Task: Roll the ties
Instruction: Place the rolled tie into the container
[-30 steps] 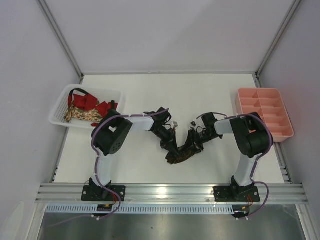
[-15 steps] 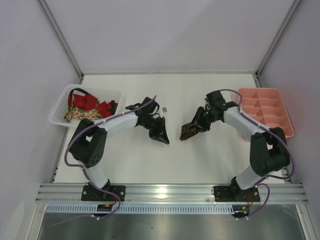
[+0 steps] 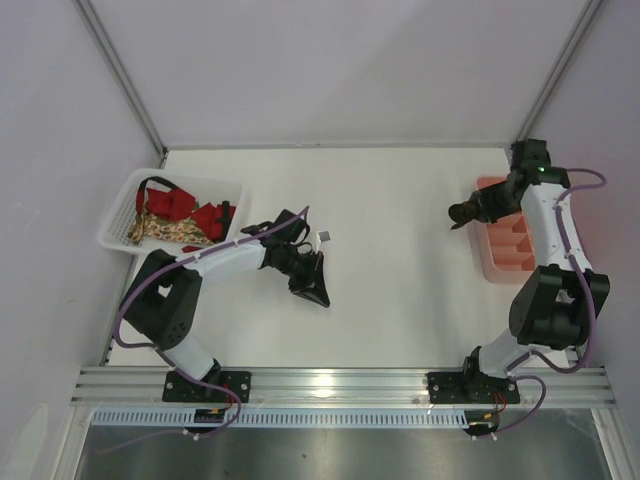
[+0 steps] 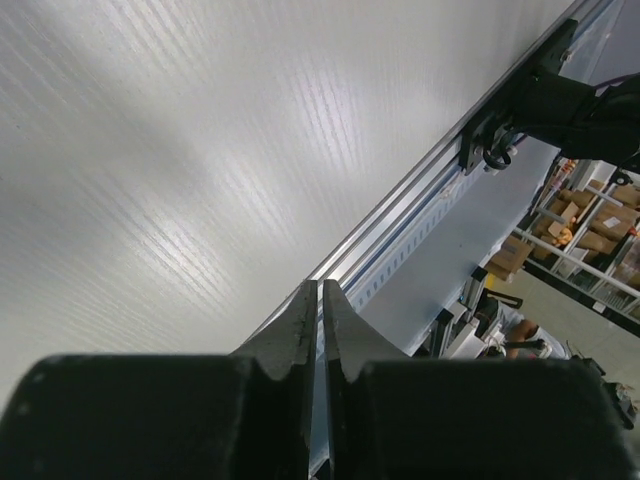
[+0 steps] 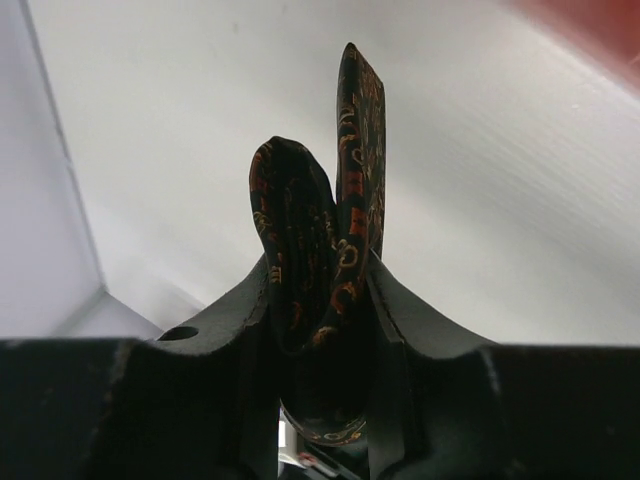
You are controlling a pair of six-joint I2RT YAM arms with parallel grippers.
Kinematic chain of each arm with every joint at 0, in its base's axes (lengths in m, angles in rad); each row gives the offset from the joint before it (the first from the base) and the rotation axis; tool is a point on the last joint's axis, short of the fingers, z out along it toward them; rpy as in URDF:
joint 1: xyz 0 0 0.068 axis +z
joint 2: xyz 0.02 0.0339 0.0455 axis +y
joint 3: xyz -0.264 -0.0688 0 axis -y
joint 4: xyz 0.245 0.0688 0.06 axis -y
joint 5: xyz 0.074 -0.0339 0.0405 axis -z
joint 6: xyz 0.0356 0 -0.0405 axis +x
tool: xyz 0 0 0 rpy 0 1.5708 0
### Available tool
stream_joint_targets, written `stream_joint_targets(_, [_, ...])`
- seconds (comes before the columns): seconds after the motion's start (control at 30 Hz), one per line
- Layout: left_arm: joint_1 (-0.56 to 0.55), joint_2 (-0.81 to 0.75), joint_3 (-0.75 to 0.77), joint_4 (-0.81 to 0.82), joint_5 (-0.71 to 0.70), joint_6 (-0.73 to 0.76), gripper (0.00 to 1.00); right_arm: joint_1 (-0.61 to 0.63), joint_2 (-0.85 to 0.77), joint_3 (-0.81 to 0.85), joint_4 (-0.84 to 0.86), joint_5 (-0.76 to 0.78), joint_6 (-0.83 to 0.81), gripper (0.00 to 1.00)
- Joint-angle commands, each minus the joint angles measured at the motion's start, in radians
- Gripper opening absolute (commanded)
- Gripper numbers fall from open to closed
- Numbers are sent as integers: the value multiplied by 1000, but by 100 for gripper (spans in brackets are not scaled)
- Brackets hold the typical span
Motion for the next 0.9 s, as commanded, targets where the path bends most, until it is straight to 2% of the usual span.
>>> stream_joint_targets(0.0, [4, 7, -14, 34, 67, 40, 9, -112, -35, 28, -88, 15, 109, 0])
stream_joint_targets(0.13, [4, 31, -5, 34, 89, 40, 8, -228, -67, -46, -46, 0, 140, 0])
stream_joint_targets(0.4, [5, 64, 2, 38, 106, 36, 8, -393, -72, -55, -114, 52, 99, 0])
stream_joint_targets(0.53, [5, 76, 3, 43, 114, 33, 7, -422, -52, -49, -190, 89, 80, 0])
stream_joint_targets(0.87, [5, 99, 9, 51, 117, 28, 7, -415, 19, -32, -243, 219, 42, 0])
